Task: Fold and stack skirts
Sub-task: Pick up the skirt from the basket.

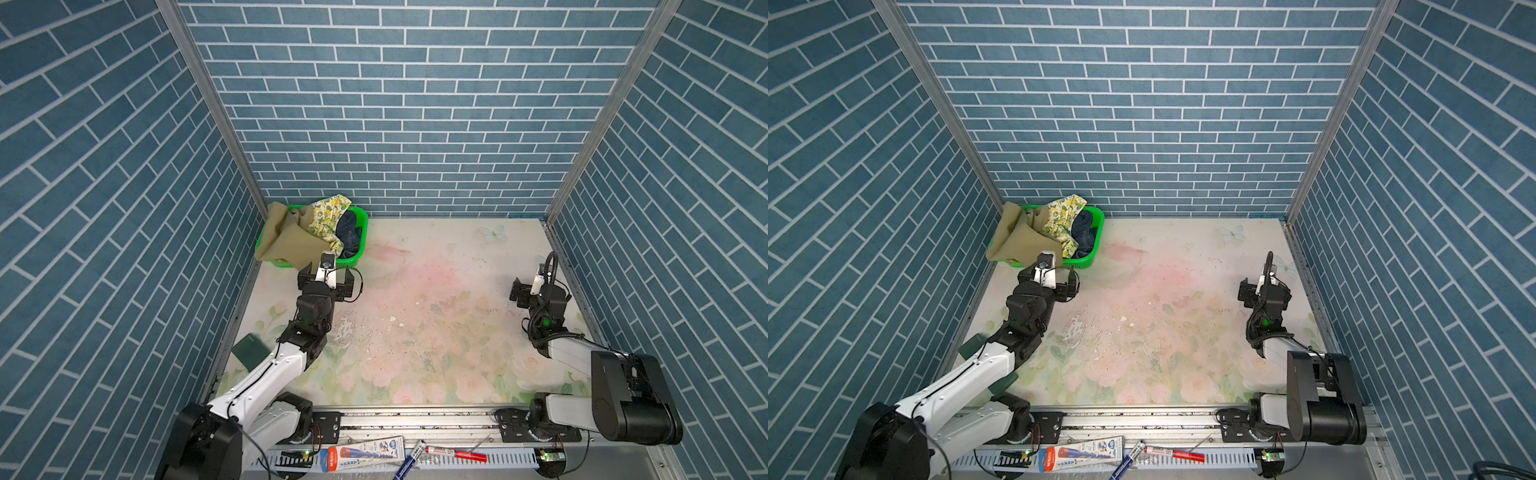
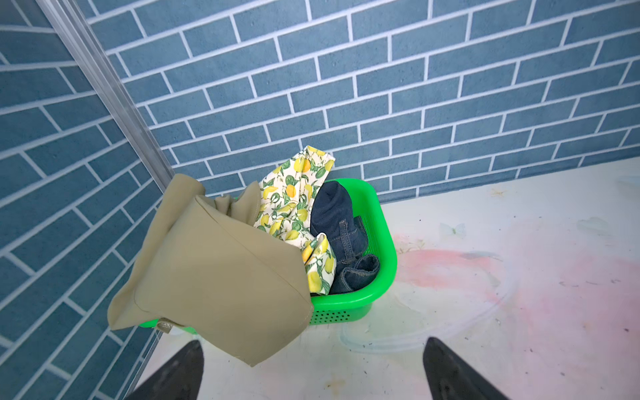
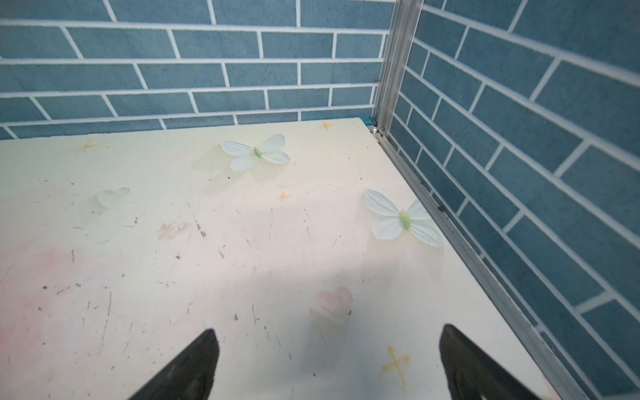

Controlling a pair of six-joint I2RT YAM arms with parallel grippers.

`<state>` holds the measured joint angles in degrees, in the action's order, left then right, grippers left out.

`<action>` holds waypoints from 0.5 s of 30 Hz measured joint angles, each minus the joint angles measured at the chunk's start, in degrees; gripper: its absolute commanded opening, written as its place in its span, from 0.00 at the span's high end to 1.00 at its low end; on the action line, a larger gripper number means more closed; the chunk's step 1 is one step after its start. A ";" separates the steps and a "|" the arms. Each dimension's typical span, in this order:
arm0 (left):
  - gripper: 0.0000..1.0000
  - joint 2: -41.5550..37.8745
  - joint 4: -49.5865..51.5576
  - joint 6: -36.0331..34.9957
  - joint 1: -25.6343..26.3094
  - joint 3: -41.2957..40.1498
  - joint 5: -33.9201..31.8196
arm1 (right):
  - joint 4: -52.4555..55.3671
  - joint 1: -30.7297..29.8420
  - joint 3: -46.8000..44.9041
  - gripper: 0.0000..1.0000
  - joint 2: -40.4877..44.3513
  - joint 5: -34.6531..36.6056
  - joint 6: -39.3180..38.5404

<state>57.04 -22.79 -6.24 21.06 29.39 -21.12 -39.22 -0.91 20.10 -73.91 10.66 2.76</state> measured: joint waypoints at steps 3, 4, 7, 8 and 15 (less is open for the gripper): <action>0.00 -0.66 6.84 1.49 -0.17 5.53 -1.64 | 1.62 -0.15 0.00 0.05 2.16 0.20 0.33; 0.00 -0.44 8.79 2.01 -0.35 7.23 -1.99 | 1.75 -0.20 0.00 0.06 2.75 0.26 0.42; 0.00 1.57 16.04 5.01 -2.21 13.60 -2.34 | 2.73 -0.63 0.11 0.08 3.98 0.33 0.46; 0.00 2.60 18.45 6.32 -3.32 15.56 -2.29 | 3.37 -1.05 0.22 0.09 4.33 0.35 0.44; 0.02 15.13 35.76 17.40 -15.10 30.38 2.73 | 10.49 -7.52 4.83 0.12 6.36 -0.33 0.39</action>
<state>72.16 12.97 11.16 5.96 59.77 -18.39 -28.73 -8.43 24.93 -67.55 10.33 3.16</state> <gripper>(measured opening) 0.989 0.886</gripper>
